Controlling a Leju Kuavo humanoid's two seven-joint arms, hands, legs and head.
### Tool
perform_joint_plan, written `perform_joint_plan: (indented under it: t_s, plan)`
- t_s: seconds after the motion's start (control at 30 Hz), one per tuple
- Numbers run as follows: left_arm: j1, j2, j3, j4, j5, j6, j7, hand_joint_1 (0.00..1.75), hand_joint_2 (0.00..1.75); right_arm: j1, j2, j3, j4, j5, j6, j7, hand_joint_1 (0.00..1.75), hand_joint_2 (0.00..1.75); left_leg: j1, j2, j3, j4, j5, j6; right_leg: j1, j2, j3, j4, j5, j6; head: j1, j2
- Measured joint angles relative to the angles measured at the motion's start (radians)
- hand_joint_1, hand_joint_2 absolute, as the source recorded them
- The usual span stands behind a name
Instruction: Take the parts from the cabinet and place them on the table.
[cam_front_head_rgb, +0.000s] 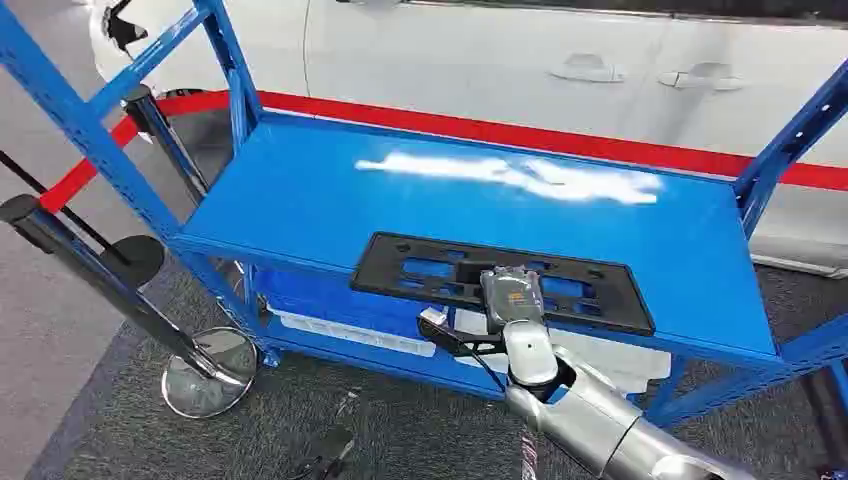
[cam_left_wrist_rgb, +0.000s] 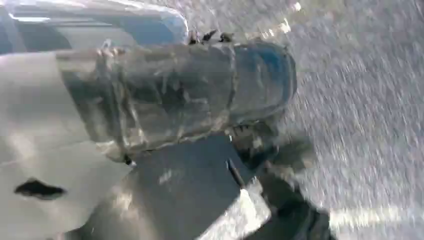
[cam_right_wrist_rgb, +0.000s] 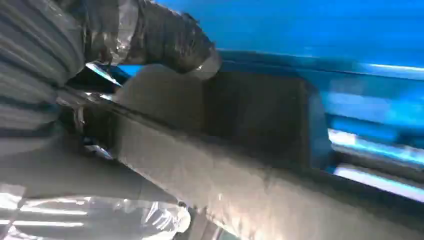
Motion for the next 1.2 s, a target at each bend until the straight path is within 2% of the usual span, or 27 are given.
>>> perform_joint_plan:
  t_s: [0.07, 0.1, 0.13, 0.17, 0.2, 0.23, 0.3, 0.33, 0.37, 0.4, 0.47, 0.5, 0.57, 0.6, 0.63, 0.67, 0.7, 0.73, 0.77, 0.83, 0.87, 0.97, 1.03, 1.07, 1.1, 1.17, 1.2]
  plan:
    - [-0.002, 0.0, 0.0, 0.0, -0.007, -0.002, 0.001, 0.0, 0.0, -0.002, 0.0, 0.0, -0.002, -0.015, 0.007, 0.0, 1.59, 1.75, 0.002, 0.001, 0.0, -0.007, 0.007, 0.008, -0.002, -0.002, -0.025, 0.052, -0.045, 0.003, 0.004, 0.0]
    - [-0.002, -0.001, 0.0, 0.0, -0.008, -0.002, 0.001, 0.0, 0.0, -0.003, 0.003, 0.0, -0.002, -0.024, 0.011, -0.002, 1.64, 1.75, 0.002, 0.001, -0.002, -0.006, 0.008, 0.013, -0.002, -0.002, -0.061, 0.139, -0.094, 0.004, 0.01, 0.0]
    - [-0.002, -0.002, 0.0, 0.0, -0.01, -0.002, -0.001, 0.0, 0.0, -0.002, 0.004, 0.0, -0.002, -0.029, 0.011, -0.002, 1.62, 1.75, 0.001, 0.001, -0.002, -0.006, 0.008, 0.013, -0.003, -0.002, -0.095, 0.216, -0.128, 0.006, 0.01, 0.0]
    - [-0.001, -0.002, 0.0, 0.0, -0.011, -0.002, -0.005, 0.0, 0.0, -0.001, 0.006, 0.0, -0.002, -0.032, 0.009, -0.003, 1.66, 1.75, 0.001, 0.002, -0.004, -0.005, 0.008, 0.013, -0.003, -0.002, -0.125, 0.282, -0.148, 0.008, 0.01, 0.0]
    - [0.0, -0.002, 0.0, 0.0, -0.011, -0.002, -0.007, 0.0, 0.0, -0.001, 0.006, 0.0, -0.002, -0.034, 0.008, -0.003, 1.66, 1.75, 0.001, 0.001, -0.005, -0.003, 0.008, 0.013, -0.003, -0.003, -0.132, 0.299, -0.142, 0.009, 0.01, 0.0]
    - [0.0, -0.002, 0.0, 0.0, -0.011, -0.002, -0.01, 0.0, 0.0, -0.001, 0.006, 0.0, -0.002, -0.034, 0.008, -0.003, 1.69, 1.75, 0.001, 0.001, -0.005, -0.001, 0.007, 0.013, -0.004, -0.003, -0.118, 0.27, -0.115, 0.009, 0.011, 0.0]
    - [0.0, -0.005, 0.0, 0.0, -0.007, 0.0, -0.015, 0.0, 0.0, -0.003, 0.007, 0.0, -0.005, -0.034, 0.005, -0.003, 1.64, 1.75, 0.003, -0.002, -0.004, 0.007, 0.002, 0.007, -0.009, -0.004, -0.04, 0.109, -0.028, 0.01, 0.011, 0.0]
    - [0.0, -0.005, 0.0, 0.0, -0.007, 0.0, -0.017, 0.0, 0.0, -0.005, 0.007, 0.0, -0.005, -0.034, 0.004, -0.003, 1.68, 1.75, 0.003, -0.003, -0.006, 0.014, -0.003, 0.002, -0.011, -0.004, -0.006, 0.028, -0.01, 0.008, 0.011, 0.0]
    - [-0.001, -0.005, 0.0, 0.0, -0.007, 0.0, -0.018, 0.0, 0.0, -0.007, 0.007, 0.0, -0.005, -0.034, 0.004, -0.003, 1.69, 1.75, -0.005, -0.004, -0.014, 0.022, -0.007, -0.005, -0.007, -0.004, 0.004, 0.015, -0.024, 0.006, 0.012, 0.0]
    - [0.0, -0.005, 0.0, 0.0, -0.006, 0.0, -0.018, 0.0, 0.0, -0.008, 0.008, 0.0, -0.008, -0.034, 0.002, -0.003, 1.69, 1.75, -0.004, -0.004, -0.017, 0.022, -0.005, -0.008, -0.006, -0.002, 0.002, 0.018, -0.019, -0.003, 0.009, 0.0]
    - [0.002, -0.005, 0.0, 0.0, -0.006, 0.0, -0.019, 0.0, 0.0, -0.007, 0.008, 0.0, -0.014, -0.034, -0.006, -0.003, 1.75, 1.75, -0.003, -0.003, -0.016, 0.018, 0.0, -0.017, -0.001, -0.002, -0.001, 0.018, -0.018, -0.012, 0.01, 0.0]
    - [0.002, -0.005, 0.0, 0.0, -0.006, 0.0, -0.019, 0.0, 0.0, -0.009, 0.008, 0.0, -0.014, -0.033, -0.01, -0.003, 1.71, 1.75, -0.003, -0.004, -0.015, 0.018, -0.001, -0.02, -0.005, -0.003, 0.001, 0.012, -0.014, -0.019, 0.01, 0.0]
    - [0.005, -0.005, 0.0, 0.0, -0.003, 0.0, -0.022, 0.0, 0.0, -0.011, 0.006, 0.0, -0.018, -0.027, -0.017, -0.003, 1.73, 1.75, 0.001, -0.001, -0.036, 0.065, -0.039, -0.032, -0.009, -0.003, 0.006, 0.006, -0.01, -0.029, 0.005, 0.0]
    - [0.005, -0.005, 0.0, 0.0, 0.002, 0.0, -0.024, 0.0, 0.0, -0.011, 0.006, 0.0, -0.024, -0.021, -0.026, -0.003, 1.71, 1.75, 0.003, 0.0, -0.065, 0.13, -0.073, -0.036, -0.009, -0.003, 0.005, 0.006, -0.01, -0.034, 0.004, 0.0]
    - [0.006, -0.005, 0.0, 0.0, 0.005, -0.001, -0.027, 0.0, 1.75, -0.009, 0.006, 0.0, -0.029, -0.015, -0.034, -0.003, 1.68, 1.75, 0.004, 0.0, -0.104, 0.211, -0.109, -0.039, -0.007, -0.003, 0.004, 0.006, -0.011, -0.036, 0.005, 0.0]
    - [0.007, -0.005, 0.0, 0.0, 0.009, -0.004, -0.027, 0.0, 1.75, -0.008, 0.006, 0.0, -0.03, -0.011, -0.039, -0.003, 1.68, 1.75, 0.004, 0.0, -0.138, 0.28, -0.133, -0.041, -0.006, -0.004, 0.004, 0.007, -0.011, -0.036, 0.004, 0.0]
    - [0.01, -0.005, 0.0, 0.0, 0.013, -0.008, -0.027, 0.0, 1.75, -0.006, 0.006, 0.0, -0.03, -0.009, -0.042, -0.003, 1.64, 1.75, 0.004, 0.0, -0.159, 0.32, -0.135, -0.042, -0.005, -0.004, 0.004, 0.007, -0.012, -0.037, 0.005, 0.0]
    - [0.012, -0.005, 0.0, 0.0, 0.013, -0.013, -0.027, 0.0, 1.75, -0.005, 0.006, 0.0, -0.031, -0.005, -0.044, -0.003, 1.64, 1.75, 0.004, 0.0, -0.152, 0.301, -0.113, -0.04, -0.005, -0.003, 0.005, 0.008, -0.012, -0.037, 0.005, 0.0]
    - [0.013, -0.005, 0.0, 0.0, 0.013, -0.015, -0.027, 0.0, 1.75, -0.004, 0.006, 0.0, -0.032, -0.003, -0.045, -0.003, 1.64, 1.75, 0.004, 0.0, -0.126, 0.244, -0.076, -0.037, -0.005, -0.002, 0.005, 0.008, -0.012, -0.036, 0.004, 0.0]
    - [0.012, -0.005, 0.0, 0.0, 0.011, -0.015, -0.029, 0.0, 1.75, -0.004, 0.006, 0.0, -0.039, 0.0, -0.051, -0.003, 1.64, 1.75, 0.004, 0.0, -0.04, 0.069, 0.008, -0.026, -0.005, -0.001, 0.007, 0.008, -0.014, -0.035, 0.005, 0.0]
    - [0.01, -0.005, 0.0, 0.0, 0.011, -0.015, -0.029, 0.0, 1.75, -0.004, 0.006, 0.0, -0.04, 0.0, -0.055, -0.003, 1.64, 1.75, 0.0, -0.001, -0.017, 0.03, -0.006, -0.021, -0.002, 0.0, 0.004, 0.008, -0.014, -0.032, 0.005, 0.0]
    - [0.014, -0.005, 0.0, 0.0, 0.01, -0.011, -0.033, 0.0, 1.75, 0.003, 0.005, 0.0, -0.045, -0.009, -0.083, -0.004, 1.64, 1.75, -0.008, -0.002, -0.018, 0.017, -0.004, -0.014, -0.002, 0.0, 0.0, 0.002, -0.009, -0.018, 0.005, 0.0]
    - [0.015, -0.005, 0.0, 0.0, 0.004, 0.001, -0.04, 0.0, 1.75, 0.009, -0.004, -0.001, -0.067, -0.038, -0.118, -0.005, 1.64, 1.75, 0.003, 0.0, -0.009, -0.004, 0.007, 0.002, -0.003, -0.002, -0.006, 0.007, -0.019, -0.005, 0.006, 0.0]
    - [0.014, -0.005, 0.0, 0.0, 0.002, 0.006, -0.047, 0.0, 1.75, 0.009, -0.008, -0.003, -0.079, -0.053, -0.139, -0.005, 1.64, 1.75, 0.001, 0.0, -0.006, -0.008, 0.008, 0.005, -0.001, -0.003, -0.015, 0.036, -0.043, -0.004, 0.007, 0.0]
    - [0.013, -0.005, 0.0, 0.0, -0.002, 0.01, -0.05, 0.0, 1.75, 0.009, -0.011, -0.009, -0.088, -0.067, -0.155, -0.006, 1.64, 1.75, 0.001, 0.001, -0.006, -0.007, 0.008, 0.009, 0.0, -0.003, -0.043, 0.098, -0.078, -0.004, 0.01, 0.0]
    - [0.015, -0.005, 0.0, 0.0, -0.007, 0.023, -0.06, 0.0, 1.75, 0.02, -0.018, -0.021, -0.114, -0.097, -0.183, -0.006, 1.64, 1.75, 0.0, 0.002, -0.006, -0.006, 0.006, 0.012, 0.0, -0.003, -0.118, 0.257, -0.141, -0.001, 0.01, 0.0]
    - [0.016, -0.005, 0.0, 0.0, -0.007, 0.024, -0.066, 0.0, 1.75, 0.026, -0.021, -0.024, -0.127, -0.109, -0.193, -0.007, 1.64, 1.75, 0.0, 0.002, -0.006, -0.004, 0.006, 0.013, -0.001, -0.003, -0.141, 0.301, -0.146, 0.001, 0.011, 0.0]
